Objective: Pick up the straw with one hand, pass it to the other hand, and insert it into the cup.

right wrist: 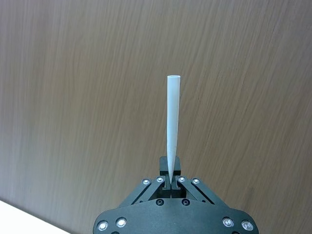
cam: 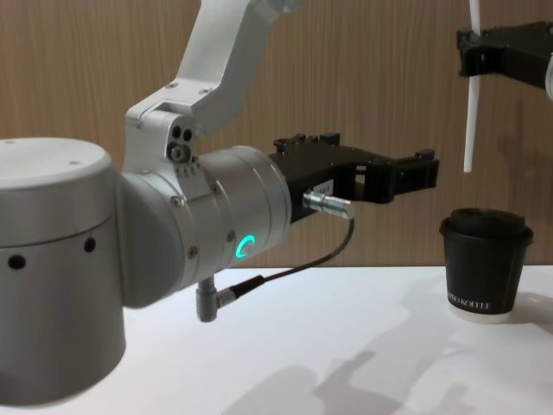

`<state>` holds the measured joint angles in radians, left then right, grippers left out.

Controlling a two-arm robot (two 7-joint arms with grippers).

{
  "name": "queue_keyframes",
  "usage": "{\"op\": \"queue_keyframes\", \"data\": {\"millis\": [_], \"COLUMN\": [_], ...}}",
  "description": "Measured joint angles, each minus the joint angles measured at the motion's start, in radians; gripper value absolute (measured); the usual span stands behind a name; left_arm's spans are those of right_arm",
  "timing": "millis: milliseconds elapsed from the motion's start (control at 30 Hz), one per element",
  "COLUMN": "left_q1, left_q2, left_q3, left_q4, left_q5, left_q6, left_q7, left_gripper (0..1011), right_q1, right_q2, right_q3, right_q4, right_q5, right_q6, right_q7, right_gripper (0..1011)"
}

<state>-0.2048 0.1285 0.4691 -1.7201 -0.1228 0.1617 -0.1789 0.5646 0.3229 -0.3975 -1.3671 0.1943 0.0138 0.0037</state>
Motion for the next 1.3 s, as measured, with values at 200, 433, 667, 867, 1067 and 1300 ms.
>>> {"op": "queue_keyframes", "data": {"millis": [200, 433, 667, 867, 1067, 1300], "left_q1": [0.000, 0.000, 0.000, 0.000, 0.000, 0.000], "left_q2": [0.000, 0.000, 0.000, 0.000, 0.000, 0.000], "left_q3": [0.000, 0.000, 0.000, 0.000, 0.000, 0.000], "left_q4": [0.000, 0.000, 0.000, 0.000, 0.000, 0.000], "left_q5": [0.000, 0.000, 0.000, 0.000, 0.000, 0.000], "left_q6": [0.000, 0.000, 0.000, 0.000, 0.000, 0.000], "left_q7": [0.000, 0.000, 0.000, 0.000, 0.000, 0.000], "left_gripper": [1003, 1003, 1003, 1003, 1003, 1003], "right_q1": [0.007, 0.011, 0.015, 0.021, 0.027, 0.035], "right_q2": [-0.003, -0.006, -0.011, -0.017, -0.023, -0.032], "right_q3": [0.002, 0.006, 0.008, 0.010, 0.011, 0.012], "right_q4": [0.026, 0.048, 0.073, 0.097, 0.122, 0.149], "right_q5": [-0.008, -0.014, -0.018, -0.023, -0.029, -0.035], "right_q6": [0.000, -0.001, -0.001, -0.004, -0.010, -0.011], "right_q7": [0.007, 0.015, 0.024, 0.030, 0.037, 0.042], "right_gripper": [6, 6, 6, 6, 6, 6]}}
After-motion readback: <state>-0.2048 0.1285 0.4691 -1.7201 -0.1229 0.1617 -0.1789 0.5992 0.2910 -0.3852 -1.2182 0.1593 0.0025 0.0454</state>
